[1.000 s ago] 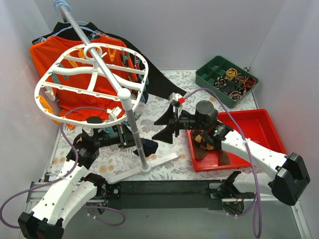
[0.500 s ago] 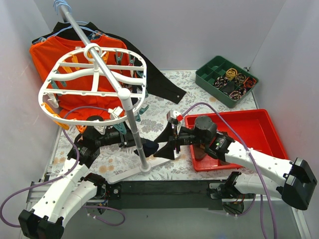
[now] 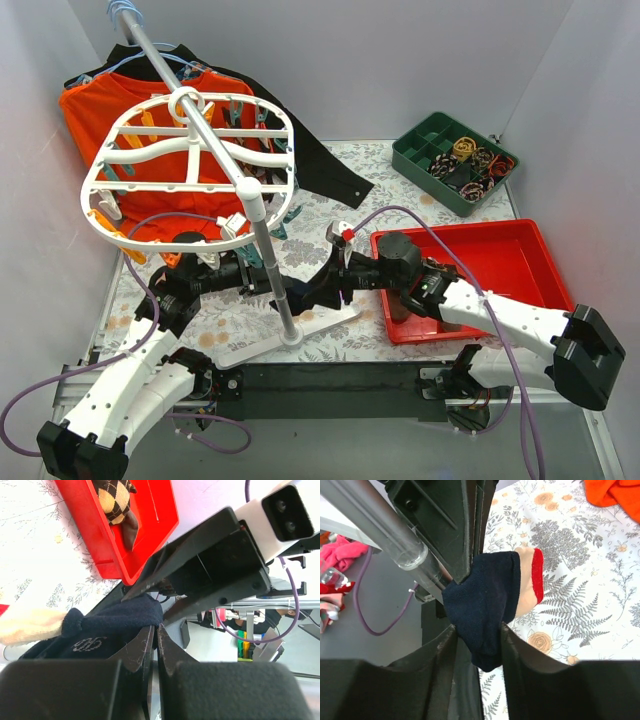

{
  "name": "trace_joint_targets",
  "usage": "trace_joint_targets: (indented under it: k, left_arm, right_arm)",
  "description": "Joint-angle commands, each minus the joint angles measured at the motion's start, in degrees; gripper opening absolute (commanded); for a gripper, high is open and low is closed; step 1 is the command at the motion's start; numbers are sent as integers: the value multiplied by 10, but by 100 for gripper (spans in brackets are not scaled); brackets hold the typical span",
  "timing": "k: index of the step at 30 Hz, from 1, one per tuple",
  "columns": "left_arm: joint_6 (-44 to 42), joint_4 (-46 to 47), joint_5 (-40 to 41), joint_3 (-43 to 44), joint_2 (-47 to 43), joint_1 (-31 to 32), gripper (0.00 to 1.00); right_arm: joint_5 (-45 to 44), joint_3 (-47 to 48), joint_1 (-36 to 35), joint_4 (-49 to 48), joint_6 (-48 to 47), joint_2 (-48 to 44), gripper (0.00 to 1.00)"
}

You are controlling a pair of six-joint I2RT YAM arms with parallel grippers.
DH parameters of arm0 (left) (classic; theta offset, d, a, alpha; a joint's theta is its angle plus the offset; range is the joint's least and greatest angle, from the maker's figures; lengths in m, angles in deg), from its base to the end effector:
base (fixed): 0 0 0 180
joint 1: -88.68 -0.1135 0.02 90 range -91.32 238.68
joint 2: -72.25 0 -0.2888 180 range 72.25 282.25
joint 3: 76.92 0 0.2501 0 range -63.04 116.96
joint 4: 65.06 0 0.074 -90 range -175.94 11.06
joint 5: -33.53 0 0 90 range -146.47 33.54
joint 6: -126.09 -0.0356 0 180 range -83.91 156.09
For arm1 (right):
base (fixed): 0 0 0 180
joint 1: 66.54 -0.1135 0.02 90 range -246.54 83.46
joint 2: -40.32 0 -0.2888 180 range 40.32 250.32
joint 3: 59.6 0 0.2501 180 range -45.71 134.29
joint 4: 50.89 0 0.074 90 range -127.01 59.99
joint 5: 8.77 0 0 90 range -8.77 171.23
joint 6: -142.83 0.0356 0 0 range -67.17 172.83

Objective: Remove the socks clipped to the hanger

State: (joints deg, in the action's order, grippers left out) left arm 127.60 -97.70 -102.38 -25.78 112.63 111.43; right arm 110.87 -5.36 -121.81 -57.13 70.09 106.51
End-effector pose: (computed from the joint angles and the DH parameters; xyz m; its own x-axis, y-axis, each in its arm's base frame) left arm 0.1168 -0.0767 0.3105 -0.8744 -0.3876 0.2920 -0.3668 0.1339 -0.9206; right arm 0.1294 0.2176 0.3155 -0.3493 -0.0512 -0.9356 -0.9330 0.1109 0.3422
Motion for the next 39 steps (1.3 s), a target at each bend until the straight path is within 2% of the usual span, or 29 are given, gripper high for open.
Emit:
trace_joint_targets:
  k: [1, 3, 4, 6, 8, 9, 12, 17, 22, 23, 30, 39]
  left_arm:
    - [3, 9, -30, 15, -7, 4, 0]
    - [3, 11, -30, 14, -6, 4, 0]
    - [3, 11, -31, 14, -6, 4, 0]
    - [2, 11, -32, 14, -2, 4, 2]
    - [0, 8, -37, 14, -1, 4, 10]
    - [-1, 8, -37, 13, -2, 4, 20]
    - [-10, -10, -21, 16, -7, 4, 31]
    - [-19, -44, 20, 14, -30, 4, 32]
    - [-19, -65, 62, 7, -43, 4, 31]
    - [-20, -71, 68, 7, -46, 4, 31]
    - [-30, -108, 122, 17, -58, 4, 30]
    - [-41, -140, 176, 11, -71, 4, 30]
  right_arm:
    - [-1, 6, -5, -43, 8, 4, 38]
    - [1, -2, -7, -50, 16, 4, 31]
    - [1, -5, -7, -53, 20, 3, 18]
    - [-7, -10, -7, -56, 27, -2, 2]
    - [-19, -18, -7, -55, 34, -10, 1]
    - [-37, -22, -7, -55, 37, -21, 1]
    - [-70, -40, 5, -38, 51, -51, 1]
    - [-104, -69, 85, 59, 80, -117, 1]
    - [-222, -50, 147, 200, 63, -216, 1]
    - [-245, -41, 160, 262, 62, -227, 1]
    - [-498, 30, 171, 459, 81, -275, 1]
    - [-666, 27, 172, 616, 216, -307, 1]
